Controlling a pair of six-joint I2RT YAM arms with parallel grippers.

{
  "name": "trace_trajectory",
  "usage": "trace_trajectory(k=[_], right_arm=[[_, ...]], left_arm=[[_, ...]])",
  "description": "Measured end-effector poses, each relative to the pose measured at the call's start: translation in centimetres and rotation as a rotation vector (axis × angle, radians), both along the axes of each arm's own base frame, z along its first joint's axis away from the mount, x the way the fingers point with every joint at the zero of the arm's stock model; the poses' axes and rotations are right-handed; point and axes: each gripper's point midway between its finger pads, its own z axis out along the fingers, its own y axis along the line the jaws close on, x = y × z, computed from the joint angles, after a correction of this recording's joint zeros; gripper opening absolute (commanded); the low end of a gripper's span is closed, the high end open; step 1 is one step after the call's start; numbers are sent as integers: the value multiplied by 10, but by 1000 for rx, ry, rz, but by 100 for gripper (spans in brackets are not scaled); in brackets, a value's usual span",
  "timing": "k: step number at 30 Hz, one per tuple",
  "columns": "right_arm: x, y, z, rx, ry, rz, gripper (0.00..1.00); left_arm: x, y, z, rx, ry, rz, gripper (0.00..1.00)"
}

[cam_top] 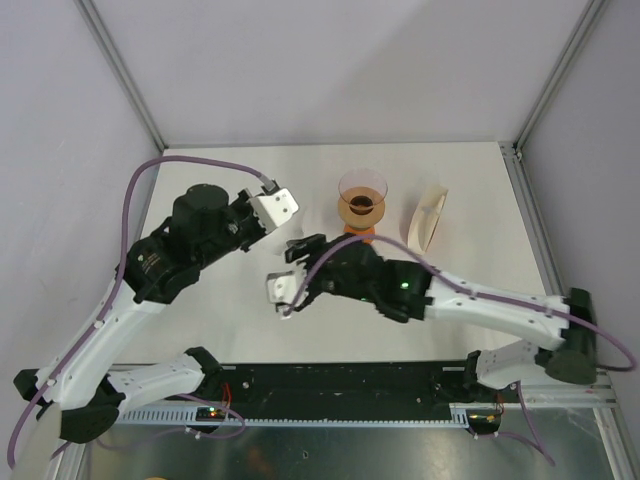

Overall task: Place the coffee filter in the dripper
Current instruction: Place the coffee filter in the coffee dripper.

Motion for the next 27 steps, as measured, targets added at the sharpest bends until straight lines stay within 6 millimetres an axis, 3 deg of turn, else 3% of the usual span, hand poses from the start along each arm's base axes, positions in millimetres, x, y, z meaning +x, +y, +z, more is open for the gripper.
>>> trace_trajectory(k=[4, 7, 9, 12, 18, 27], right_arm=[[-27, -13, 56, 286, 188, 66, 69], [-37, -21, 95, 500, 324, 68, 70], [-33, -27, 116, 648, 422, 12, 70], [-13, -37, 131, 859, 572, -155, 70], [40, -63, 126, 1210, 806, -465, 70], [102, -58, 89, 1416, 992, -609, 68]], left_arm=[[4, 1, 3, -24, -4, 32, 0], [8, 2, 4, -48, 1, 72, 0], [12, 2, 4, -67, 6, 105, 0], [21, 2, 4, -105, 17, 173, 0], [42, -2, 7, -199, 37, 303, 0], [56, -10, 27, -322, 32, 377, 0]])
